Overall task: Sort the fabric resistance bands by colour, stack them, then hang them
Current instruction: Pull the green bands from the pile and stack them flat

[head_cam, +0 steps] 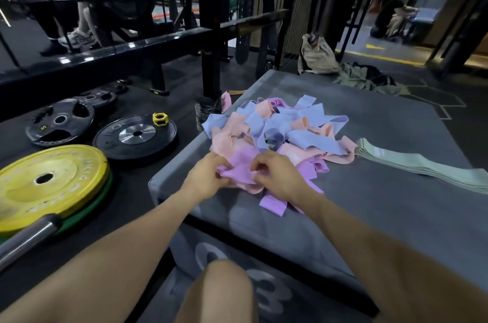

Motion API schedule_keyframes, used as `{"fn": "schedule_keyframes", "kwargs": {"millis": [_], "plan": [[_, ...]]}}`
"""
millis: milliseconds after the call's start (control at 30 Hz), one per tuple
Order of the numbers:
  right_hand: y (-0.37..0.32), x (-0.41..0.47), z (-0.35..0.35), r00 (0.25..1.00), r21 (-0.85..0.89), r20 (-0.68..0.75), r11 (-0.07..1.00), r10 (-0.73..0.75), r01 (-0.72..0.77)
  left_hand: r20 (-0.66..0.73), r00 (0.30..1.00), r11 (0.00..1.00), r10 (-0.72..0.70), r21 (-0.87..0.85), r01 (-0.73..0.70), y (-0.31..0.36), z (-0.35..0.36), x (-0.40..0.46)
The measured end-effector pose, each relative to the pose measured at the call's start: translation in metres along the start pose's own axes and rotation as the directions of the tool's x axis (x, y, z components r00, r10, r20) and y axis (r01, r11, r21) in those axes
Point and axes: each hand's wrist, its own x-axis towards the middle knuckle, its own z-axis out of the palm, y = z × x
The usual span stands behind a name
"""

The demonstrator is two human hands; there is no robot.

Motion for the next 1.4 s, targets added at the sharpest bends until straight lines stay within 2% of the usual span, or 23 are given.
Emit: {"fn": "schedule_keyframes", "kwargs": {"millis": [233,367,433,567,700,867,1067,1233,1400], "plan": [[-0.002,0.006,-0.005,0.997,0.042,-0.034,0.997,-0.066,0.068,-0.171,0.941,0.932,-0.291,-0.274,0.238,0.024,-0.019,0.039],[0.0,0.014,0.01,0.994,-0.022,0.087,0.998,-0.059,0.061,-0.2,0.872,0.869,-0.447,-0.328,0.37,0.022,-0.028,0.051],[0.002,0.017,0.021,0.988,-0.066,0.138,0.995,-0.069,0.078,-0.19,0.858,0.856,-0.477,-0.324,0.404,0.02,-0.029,0.051],[-0.002,0.022,0.035,0.997,-0.066,0.072,0.998,-0.018,0.022,-0.151,0.854,0.83,-0.497,-0.369,0.418,0.022,-0.027,0.05],[-0.005,0.025,0.04,0.997,-0.123,0.07,0.992,0.025,-0.017,-0.138,0.846,0.807,-0.514,-0.413,0.423,0.021,-0.025,0.049],[-0.01,0.027,0.018,1.0,-0.109,-0.011,0.994,0.016,-0.017,-0.144,0.856,0.817,-0.496,-0.411,0.404,0.031,-0.032,0.049],[-0.006,0.026,-0.046,0.984,-0.016,-0.175,1.0,-0.025,0.023,-0.2,0.915,0.896,-0.351,-0.355,0.266,0.064,-0.044,0.056],[-0.015,0.019,-0.095,0.945,0.087,-0.326,0.996,0.0,0.03,-0.217,0.963,0.972,-0.162,-0.205,0.117,0.1,-0.046,0.06],[-0.017,0.011,-0.132,0.916,0.177,-0.393,0.984,0.084,-0.014,-0.091,0.994,0.993,-0.068,0.092,0.076,0.114,-0.044,0.063]]}}
